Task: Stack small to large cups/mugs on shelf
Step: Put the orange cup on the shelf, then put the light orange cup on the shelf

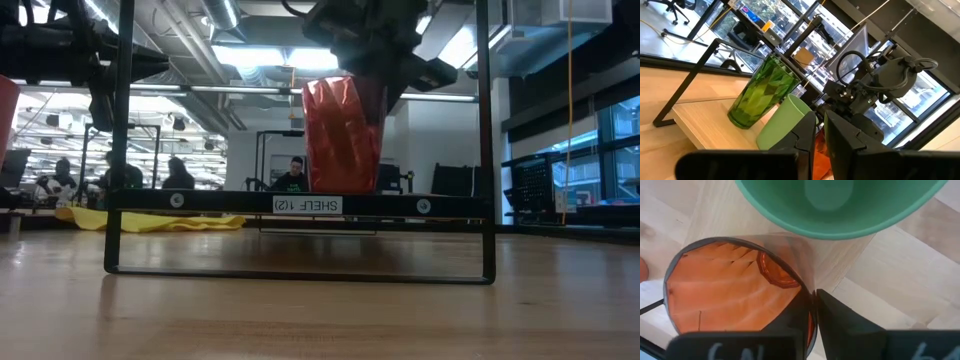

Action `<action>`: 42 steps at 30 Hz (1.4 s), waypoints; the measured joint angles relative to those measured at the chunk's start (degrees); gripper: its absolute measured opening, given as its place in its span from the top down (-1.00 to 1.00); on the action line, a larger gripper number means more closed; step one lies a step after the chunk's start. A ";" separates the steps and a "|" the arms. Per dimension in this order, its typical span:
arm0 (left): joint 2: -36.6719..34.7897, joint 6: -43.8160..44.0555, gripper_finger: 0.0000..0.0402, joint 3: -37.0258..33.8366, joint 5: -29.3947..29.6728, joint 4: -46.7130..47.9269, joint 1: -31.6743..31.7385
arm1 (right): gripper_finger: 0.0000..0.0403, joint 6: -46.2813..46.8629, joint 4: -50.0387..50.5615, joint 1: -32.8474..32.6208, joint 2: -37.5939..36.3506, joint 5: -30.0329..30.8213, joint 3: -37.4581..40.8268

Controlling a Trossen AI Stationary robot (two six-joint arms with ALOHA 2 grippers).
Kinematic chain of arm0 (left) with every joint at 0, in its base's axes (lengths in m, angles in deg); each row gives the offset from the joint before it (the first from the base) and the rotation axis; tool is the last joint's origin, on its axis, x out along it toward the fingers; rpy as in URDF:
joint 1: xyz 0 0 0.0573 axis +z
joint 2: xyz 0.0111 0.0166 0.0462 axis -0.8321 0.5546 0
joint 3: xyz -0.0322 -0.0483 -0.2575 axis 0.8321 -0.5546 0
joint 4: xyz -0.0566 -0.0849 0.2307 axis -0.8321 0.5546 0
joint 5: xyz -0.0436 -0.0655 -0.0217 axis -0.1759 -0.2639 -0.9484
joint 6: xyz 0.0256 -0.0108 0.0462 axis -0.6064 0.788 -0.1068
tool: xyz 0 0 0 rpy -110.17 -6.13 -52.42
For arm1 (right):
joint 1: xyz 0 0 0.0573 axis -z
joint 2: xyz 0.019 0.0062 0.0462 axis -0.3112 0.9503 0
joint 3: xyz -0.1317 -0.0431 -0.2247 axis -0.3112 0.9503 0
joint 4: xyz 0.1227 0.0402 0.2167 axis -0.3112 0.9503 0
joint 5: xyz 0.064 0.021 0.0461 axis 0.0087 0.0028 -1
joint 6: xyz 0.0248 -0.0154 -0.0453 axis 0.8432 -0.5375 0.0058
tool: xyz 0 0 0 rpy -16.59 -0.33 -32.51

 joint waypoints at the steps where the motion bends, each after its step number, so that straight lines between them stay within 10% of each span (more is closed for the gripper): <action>1: 0.02 0.00 0.83 0.00 0.00 0.01 0.00 | 0.80 -0.01 0.01 0.00 0.00 0.00 -0.05; 14: 0.00 -1.68 0.83 0.00 -0.06 0.20 -0.01 | 0.34 -3.37 0.78 -0.04 0.00 1.59 -5.41; 27: 0.60 -5.92 0.83 8.79 -15.30 4.57 0.99 | 0.30 -17.81 9.56 -2.26 -0.15 29.64 -30.73; 35: 20.24 -7.37 0.83 34.81 -30.08 41.78 1.25 | 0.30 -22.72 7.24 -1.46 -3.08 33.30 -33.47; 42: 40.66 -3.30 0.83 44.32 -41.62 54.33 -5.37 | 0.30 -24.24 8.96 -3.70 -3.32 33.61 -33.53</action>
